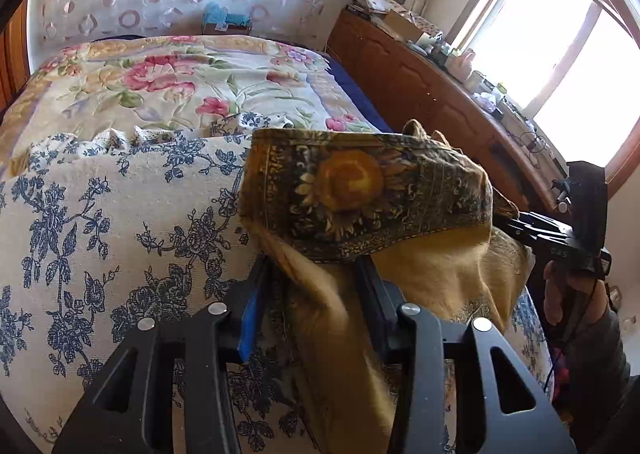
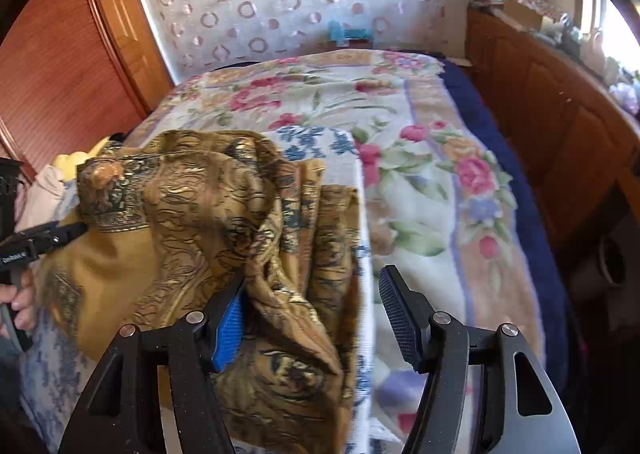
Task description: Fold small clothes
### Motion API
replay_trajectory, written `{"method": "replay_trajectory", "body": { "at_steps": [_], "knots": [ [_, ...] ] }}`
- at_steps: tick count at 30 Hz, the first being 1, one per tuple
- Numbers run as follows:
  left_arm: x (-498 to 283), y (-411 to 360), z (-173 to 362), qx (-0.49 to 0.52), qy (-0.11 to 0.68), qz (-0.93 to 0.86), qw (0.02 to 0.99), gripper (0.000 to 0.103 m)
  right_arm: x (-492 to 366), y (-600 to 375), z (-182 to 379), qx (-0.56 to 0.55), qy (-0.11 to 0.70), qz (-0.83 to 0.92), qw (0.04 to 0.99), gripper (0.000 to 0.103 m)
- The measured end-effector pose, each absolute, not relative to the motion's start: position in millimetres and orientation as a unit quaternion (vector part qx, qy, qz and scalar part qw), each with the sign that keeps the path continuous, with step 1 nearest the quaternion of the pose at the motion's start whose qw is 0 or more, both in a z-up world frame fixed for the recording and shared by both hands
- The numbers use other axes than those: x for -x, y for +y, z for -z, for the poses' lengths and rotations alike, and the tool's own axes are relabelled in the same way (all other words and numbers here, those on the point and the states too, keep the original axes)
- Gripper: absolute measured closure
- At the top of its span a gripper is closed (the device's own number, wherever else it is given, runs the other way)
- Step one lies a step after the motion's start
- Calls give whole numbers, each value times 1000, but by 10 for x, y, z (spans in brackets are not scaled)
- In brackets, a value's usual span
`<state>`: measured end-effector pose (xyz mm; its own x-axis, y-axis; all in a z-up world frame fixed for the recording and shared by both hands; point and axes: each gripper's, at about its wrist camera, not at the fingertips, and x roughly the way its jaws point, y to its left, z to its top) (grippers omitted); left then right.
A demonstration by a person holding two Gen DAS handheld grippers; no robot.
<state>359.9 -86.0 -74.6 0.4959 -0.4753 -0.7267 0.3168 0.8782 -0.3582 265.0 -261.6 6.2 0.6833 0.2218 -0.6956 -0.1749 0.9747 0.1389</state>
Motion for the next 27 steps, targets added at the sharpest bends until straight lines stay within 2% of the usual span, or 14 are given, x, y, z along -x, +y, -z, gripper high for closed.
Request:
{"method": "replay_trajectory", "body": {
  "at_steps": [5,7,9,11,12,14,21,27],
  "knots": [
    [-3598,-894,736,89,448,236,858,83,-2698,-2587,-26,-28,384,-132,913,38],
    [-3582,-899,710,91,445,241,857,91,-2720,-2612,-22,-35,382,-134,914,42],
    [-3515,-934,625,76,428,248,866,93,-2731,-2627,23,-35,379,-143,913,61],
    [-3432,-945,514,74,409,261,872,94,-2711,-2622,36,-32,379,-154,912,71],
    [-3400,-934,469,77,401,267,873,94,-2691,-2625,33,-29,376,-155,913,82],
    [-3317,-917,348,83,385,279,876,94,-2641,-2653,-9,-25,362,-154,919,89],
    [-2969,-696,-103,93,325,300,892,95,-2363,-2538,-345,-2,304,-156,940,91],
    [-2672,-116,-398,103,281,275,914,95,-2225,-2117,-685,35,256,-190,947,91]
  ]
}}
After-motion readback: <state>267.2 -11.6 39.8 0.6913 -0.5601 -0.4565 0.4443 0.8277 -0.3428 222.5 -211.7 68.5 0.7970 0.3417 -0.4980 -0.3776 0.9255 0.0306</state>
